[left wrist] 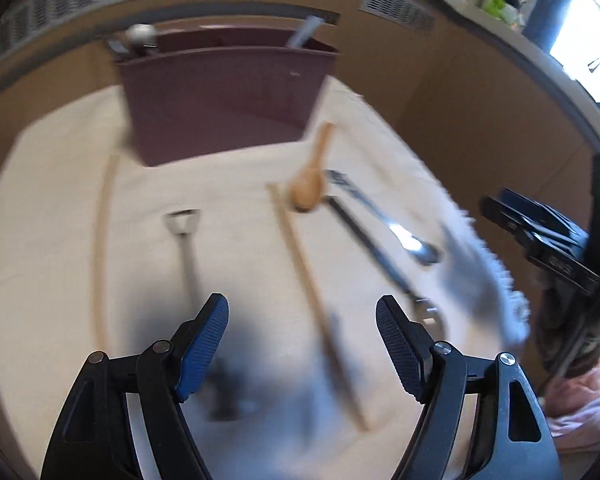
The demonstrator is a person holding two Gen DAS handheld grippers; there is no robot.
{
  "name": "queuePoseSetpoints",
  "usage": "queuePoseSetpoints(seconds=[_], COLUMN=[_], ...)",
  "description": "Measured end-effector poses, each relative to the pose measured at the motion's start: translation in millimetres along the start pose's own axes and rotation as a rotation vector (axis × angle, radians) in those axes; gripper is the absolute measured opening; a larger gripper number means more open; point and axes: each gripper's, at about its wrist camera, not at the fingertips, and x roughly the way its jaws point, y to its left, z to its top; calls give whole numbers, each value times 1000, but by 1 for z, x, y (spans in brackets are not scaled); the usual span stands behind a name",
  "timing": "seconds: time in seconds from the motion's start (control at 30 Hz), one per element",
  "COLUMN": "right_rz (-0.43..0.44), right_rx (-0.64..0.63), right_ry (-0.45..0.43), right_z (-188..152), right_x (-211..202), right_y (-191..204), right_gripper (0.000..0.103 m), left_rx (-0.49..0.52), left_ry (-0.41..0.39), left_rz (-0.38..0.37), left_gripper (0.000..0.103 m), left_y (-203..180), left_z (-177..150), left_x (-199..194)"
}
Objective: Organize utensils
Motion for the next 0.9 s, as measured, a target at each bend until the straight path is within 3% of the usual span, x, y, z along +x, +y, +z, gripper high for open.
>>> queuePoseSetpoints(seconds=[0.07, 0.2, 0.33, 0.4, 0.6, 0.73, 0.9], right_rz=[49, 196, 336, 342, 206, 144, 10], right_rx=[-83, -216, -308, -352, -507, -583, -610], right_ry=[15, 60, 127, 132, 135, 99, 83], right_z=[-7, -9, -7, -10, -33, -39, -33], right_x=[3, 14, 23, 28, 55, 49, 50], right_y=[29, 95, 165, 195, 250, 239, 189], right_gripper=[73, 73, 73, 73, 70, 70, 75], left_rx=[-43, -136, -196, -200, -193, -204, -187], left_ry=[-37, -167, -228, -218, -212, -218, -221], left_rz=[117, 441, 640, 659, 647, 634, 585], left_gripper=[78, 87, 92, 92, 93, 93, 94], left_y=[21, 53, 82, 93, 108, 100, 100], left_z=[-6, -18, -27, -30, -31, -33, -26], left_x=[-14, -39, -49, -49, -49, -48, -45])
